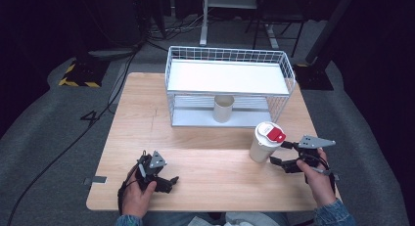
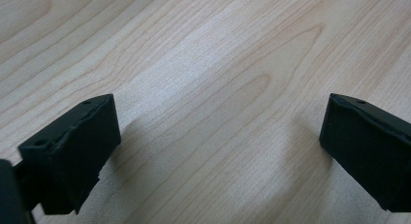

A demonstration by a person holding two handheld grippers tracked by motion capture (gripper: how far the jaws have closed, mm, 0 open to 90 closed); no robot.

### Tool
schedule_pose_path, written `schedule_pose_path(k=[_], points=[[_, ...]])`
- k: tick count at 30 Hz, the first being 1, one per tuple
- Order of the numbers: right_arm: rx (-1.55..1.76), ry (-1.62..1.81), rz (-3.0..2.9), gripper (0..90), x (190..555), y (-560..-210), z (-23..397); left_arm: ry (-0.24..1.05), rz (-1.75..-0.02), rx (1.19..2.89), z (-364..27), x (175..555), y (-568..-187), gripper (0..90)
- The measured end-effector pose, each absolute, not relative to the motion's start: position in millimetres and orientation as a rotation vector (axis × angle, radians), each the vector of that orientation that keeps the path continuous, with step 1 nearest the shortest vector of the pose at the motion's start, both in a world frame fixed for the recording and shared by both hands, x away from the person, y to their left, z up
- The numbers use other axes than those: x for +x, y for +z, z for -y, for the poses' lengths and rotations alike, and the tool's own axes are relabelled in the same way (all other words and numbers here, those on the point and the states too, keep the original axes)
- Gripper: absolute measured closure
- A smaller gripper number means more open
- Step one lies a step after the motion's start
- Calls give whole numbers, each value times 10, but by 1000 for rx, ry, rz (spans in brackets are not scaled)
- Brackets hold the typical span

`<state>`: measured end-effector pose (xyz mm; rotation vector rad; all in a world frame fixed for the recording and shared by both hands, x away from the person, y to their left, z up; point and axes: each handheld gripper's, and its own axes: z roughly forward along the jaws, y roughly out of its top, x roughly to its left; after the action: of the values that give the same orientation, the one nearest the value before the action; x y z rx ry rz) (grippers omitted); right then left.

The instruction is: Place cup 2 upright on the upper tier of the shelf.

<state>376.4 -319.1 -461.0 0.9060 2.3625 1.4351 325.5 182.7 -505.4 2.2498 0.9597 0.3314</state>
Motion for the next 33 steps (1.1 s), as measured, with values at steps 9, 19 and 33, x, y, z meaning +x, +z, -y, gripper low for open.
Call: schedule_pose_path(k=[9,19,33], points=[[894,1448,-2348,157,3844,-4605,3058,332,-961,2250,-1826,3255,-5054,4],[865,1484,-2332,91,3984,-4679,2938,330,-962,2250,-1825,3255,-5054,3],[775,1525,-2289,96,4052,-4749,2838,330,-962,2250,-1825,3255,-5054,3]])
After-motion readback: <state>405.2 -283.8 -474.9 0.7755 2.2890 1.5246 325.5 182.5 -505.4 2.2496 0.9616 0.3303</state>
